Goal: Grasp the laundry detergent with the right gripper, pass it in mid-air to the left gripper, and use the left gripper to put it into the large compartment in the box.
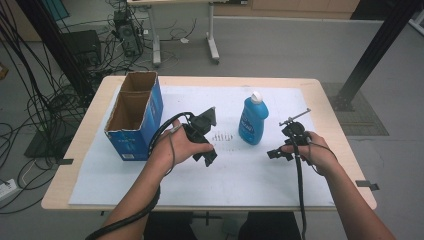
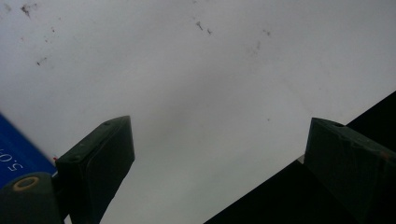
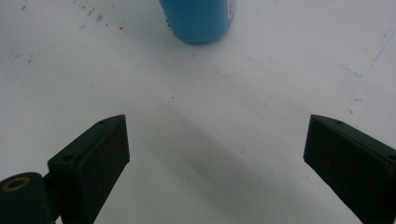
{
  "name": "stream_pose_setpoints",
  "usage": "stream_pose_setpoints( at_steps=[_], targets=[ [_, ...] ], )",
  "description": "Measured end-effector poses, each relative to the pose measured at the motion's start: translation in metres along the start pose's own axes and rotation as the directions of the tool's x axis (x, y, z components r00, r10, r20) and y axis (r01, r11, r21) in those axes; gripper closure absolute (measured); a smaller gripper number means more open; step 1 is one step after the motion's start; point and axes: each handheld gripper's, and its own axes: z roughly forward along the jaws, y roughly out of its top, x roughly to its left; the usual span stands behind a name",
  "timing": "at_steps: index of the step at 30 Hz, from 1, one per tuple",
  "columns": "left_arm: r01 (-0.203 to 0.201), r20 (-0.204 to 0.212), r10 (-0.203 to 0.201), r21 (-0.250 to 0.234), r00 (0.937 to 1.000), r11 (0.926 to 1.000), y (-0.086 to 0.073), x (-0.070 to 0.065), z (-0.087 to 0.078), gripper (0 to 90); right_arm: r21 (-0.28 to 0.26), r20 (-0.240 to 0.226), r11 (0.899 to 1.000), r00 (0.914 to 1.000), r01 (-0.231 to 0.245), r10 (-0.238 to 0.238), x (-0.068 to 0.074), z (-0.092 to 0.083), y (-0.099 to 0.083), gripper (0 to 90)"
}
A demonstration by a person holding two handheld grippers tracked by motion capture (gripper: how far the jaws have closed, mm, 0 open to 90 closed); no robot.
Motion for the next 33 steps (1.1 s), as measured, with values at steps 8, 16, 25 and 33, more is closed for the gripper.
stream_pose_setpoints(
  at_steps=[8,16,25,33],
  targets=[
    [-0.002,0.008,0.002,-0.001,1.0000,1.0000,0.000,-0.001,0.001,8.9,-0.052,-0.007,0.999,0.9999,0.011,-0.011,0.005,0.006,-0.005,6.5],
    [-0.004,0.007,0.004,-0.006,1.0000,1.0000,-0.001,-0.001,0.001,9.0,-0.109,-0.008,0.993,0.9994,0.033,-0.035,0.008,0.011,-0.007,6.0],
    [-0.002,0.009,0.003,-0.005,1.0000,1.0000,-0.002,-0.001,0.000,8.9,-0.205,-0.019,0.979,0.9996,0.019,-0.023,0.016,0.016,-0.010,5.8],
    [-0.009,0.010,0.009,-0.007,0.9999,0.9999,-0.002,-0.001,-0.001,9.0,-0.310,-0.042,0.951,0.9990,0.001,-0.015,0.021,0.023,-0.011,4.9]
  ],
)
